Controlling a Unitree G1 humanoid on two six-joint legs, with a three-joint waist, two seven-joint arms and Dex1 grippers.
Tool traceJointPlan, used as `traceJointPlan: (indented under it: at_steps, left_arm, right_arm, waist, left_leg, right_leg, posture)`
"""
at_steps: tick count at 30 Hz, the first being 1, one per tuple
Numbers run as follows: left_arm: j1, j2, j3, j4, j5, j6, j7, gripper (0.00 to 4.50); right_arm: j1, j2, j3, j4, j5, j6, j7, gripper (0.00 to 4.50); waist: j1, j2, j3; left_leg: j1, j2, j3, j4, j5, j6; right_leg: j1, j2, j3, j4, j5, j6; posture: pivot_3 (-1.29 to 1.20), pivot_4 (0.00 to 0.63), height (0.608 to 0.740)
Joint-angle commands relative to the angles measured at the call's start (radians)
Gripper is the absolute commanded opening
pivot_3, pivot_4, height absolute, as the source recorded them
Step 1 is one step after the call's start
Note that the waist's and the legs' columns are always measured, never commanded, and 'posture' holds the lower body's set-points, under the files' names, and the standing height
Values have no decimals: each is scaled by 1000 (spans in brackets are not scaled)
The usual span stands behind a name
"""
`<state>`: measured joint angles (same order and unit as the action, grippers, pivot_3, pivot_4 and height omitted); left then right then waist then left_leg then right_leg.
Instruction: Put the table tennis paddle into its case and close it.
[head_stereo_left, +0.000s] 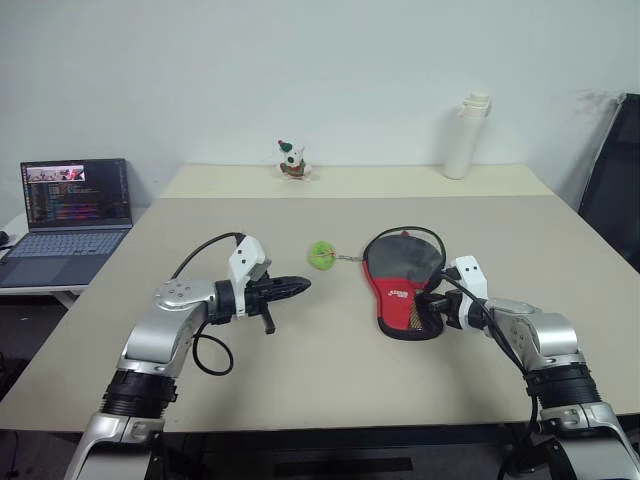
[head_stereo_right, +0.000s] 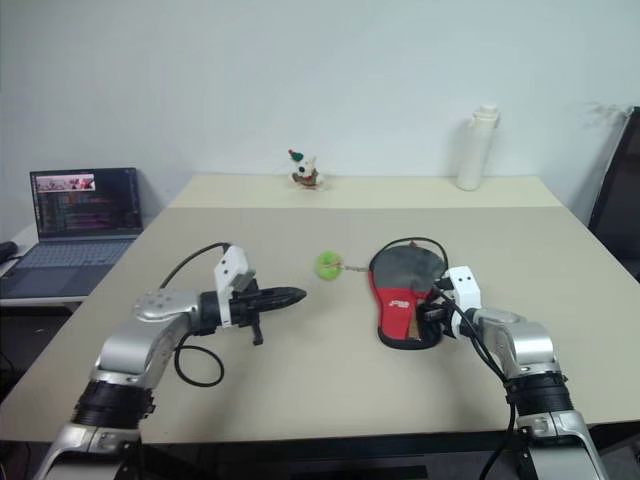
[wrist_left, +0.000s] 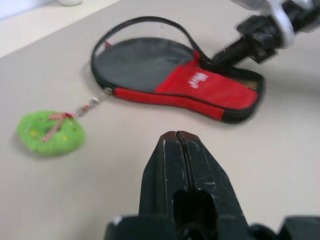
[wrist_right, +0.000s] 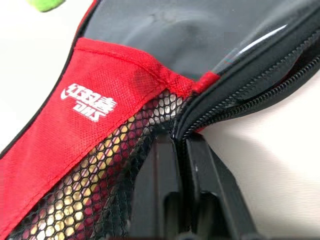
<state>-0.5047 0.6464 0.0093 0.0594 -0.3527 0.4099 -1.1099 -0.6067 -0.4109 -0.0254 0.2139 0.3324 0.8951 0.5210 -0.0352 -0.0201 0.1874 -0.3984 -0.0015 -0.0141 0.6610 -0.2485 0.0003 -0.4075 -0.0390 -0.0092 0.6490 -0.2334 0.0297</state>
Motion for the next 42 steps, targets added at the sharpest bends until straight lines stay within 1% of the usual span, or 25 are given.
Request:
traceJointPlan:
  at_steps: [1,4,9,13,17,23,29,38,42]
  left_arm:
    - [70,60,33,-109,-79,38,-82,0]
    - [119,97,35,-160,-120,69,-119,0]
    - [170,126,30,-223,-154,87,-144,0]
    - [210,145,28,-269,-177,98,-163,0]
    - [245,191,28,-296,-198,116,-208,0]
    - [239,208,21,-273,-194,103,-224,0]
    - [225,203,9,-254,-186,94,-230,0]
    - [219,199,-3,-235,-176,76,-230,0]
    - [224,202,-3,-226,-172,63,-233,0]
  right_arm:
    - [-9,62,15,-49,53,83,11,4]
    - [-23,94,5,-92,66,129,9,4]
    - [-15,150,-16,-209,109,248,-14,4]
    - [60,175,-9,-374,154,361,-40,4]
    - [168,173,2,-537,199,456,-62,4]
    - [267,192,-55,-676,238,564,-108,4]
    - [326,251,-115,-742,246,632,-162,4]
    - [349,447,-204,-762,229,707,-262,4]
    - [365,485,-202,-776,229,719,-287,4]
  waist:
    - [-3,0,0]
    - [-6,0,0]
    - [-7,0,0]
    - [2,0,0]
    - [6,0,0]
    - [6,0,0]
    - [6,0,0]
    - [4,0,0]
    - [4,1,0]
  left_leg:
    - [0,1,0,0,0,0]
    - [0,3,0,-1,0,0]
    - [0,9,1,-1,0,0]
    - [-1,11,0,-1,0,0]
    - [-2,11,-1,-1,-1,-2]
    - [-2,11,-1,-1,-1,-2]
    - [-2,11,-1,-1,-1,-2]
    - [-2,12,-1,-1,-1,-2]
    - [-1,14,-1,-2,-1,-2]
  right_leg:
    - [0,0,0,0,0,0]
    - [-1,1,0,0,0,-1]
    - [-3,5,0,0,1,-7]
    - [-4,10,0,1,0,-10]
    - [-4,11,1,0,-1,-11]
    - [-4,11,0,-1,-4,-7]
    - [-4,11,0,-1,-5,-7]
    - [-4,12,1,-1,-5,-7]
    - [-4,13,1,-1,-5,-8]
  posture:
    - [0,150,740]
    - [0,150,740]
    - [0,150,740]
    - [0,150,740]
    - [0,150,740]
    - [0,150,740]
    - [0,150,740]
    - [0,150,740]
    - [0,150,740]
